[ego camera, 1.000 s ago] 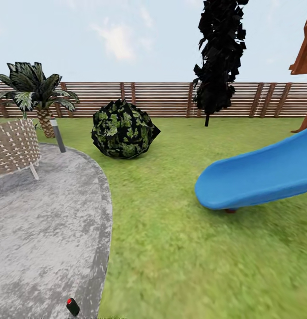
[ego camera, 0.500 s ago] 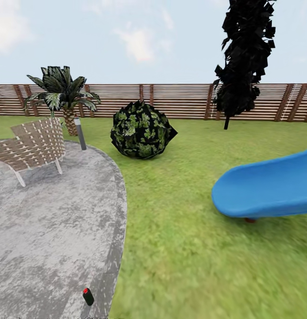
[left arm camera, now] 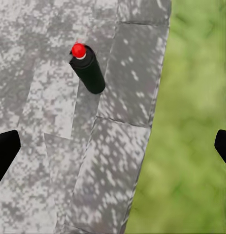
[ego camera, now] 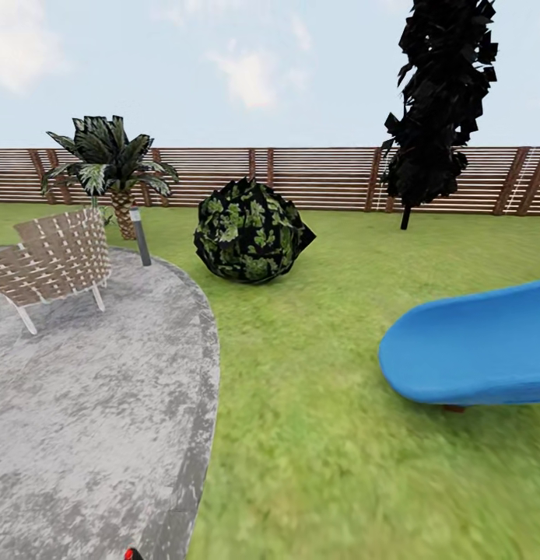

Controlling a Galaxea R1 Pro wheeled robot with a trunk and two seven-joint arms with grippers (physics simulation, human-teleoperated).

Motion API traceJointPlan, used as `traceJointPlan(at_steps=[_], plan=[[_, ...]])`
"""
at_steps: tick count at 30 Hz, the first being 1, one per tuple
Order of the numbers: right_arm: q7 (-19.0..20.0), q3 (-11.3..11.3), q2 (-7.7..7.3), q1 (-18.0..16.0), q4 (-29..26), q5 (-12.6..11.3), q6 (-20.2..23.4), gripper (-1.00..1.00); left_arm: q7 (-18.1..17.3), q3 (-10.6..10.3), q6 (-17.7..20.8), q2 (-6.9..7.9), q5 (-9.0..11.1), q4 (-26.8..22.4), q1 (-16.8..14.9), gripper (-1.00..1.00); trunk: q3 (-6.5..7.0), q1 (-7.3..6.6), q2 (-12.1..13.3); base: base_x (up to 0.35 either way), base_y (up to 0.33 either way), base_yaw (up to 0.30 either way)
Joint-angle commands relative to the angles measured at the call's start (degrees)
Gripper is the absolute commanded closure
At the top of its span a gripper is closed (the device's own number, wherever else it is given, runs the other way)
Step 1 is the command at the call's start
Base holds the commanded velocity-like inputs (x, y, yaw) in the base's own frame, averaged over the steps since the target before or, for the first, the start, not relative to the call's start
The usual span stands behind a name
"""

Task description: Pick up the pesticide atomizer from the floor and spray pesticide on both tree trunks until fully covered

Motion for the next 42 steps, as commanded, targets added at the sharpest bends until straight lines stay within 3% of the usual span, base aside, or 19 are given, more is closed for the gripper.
traceJointPlan(at_steps=[1, 13, 26, 42], plan=[[0.04, -0.02, 0.0, -0.03, 0.04, 0.02, -0.18, -1.0, -0.05, -0.01, -0.17, 0.01, 0.45, 0.04, -0.03, -1.0, -0.05, 0.03, -0.02, 0.335, -0.134, 0.0], [-0.04, -0.05, 0.0, -0.03, 0.0, -0.03, -0.21, -1.0, -0.02, -0.01, -0.18, 0.06, 0.45, 0.04, -0.03, -1.0, -0.05, 0.03, -0.02, 0.04, -0.014, 0.034], [-0.03, -0.04, 0.0, -0.03, 0.02, -0.03, -0.21, -1.0, -0.02, -0.01, -0.17, 0.04, 0.45, 0.04, -0.03, -1.0, -0.05, 0.03, -0.02, 0.01, -0.001, 0.252], [0.12, -0.05, 0.09, -0.03, -0.06, -0.03, -0.14, -1.0, -0.02, 0.02, -0.19, 0.04, 0.45, 0.04, -0.03, -1.0, -0.05, 0.03, -0.02, 0.247, -0.15, 0.068]])
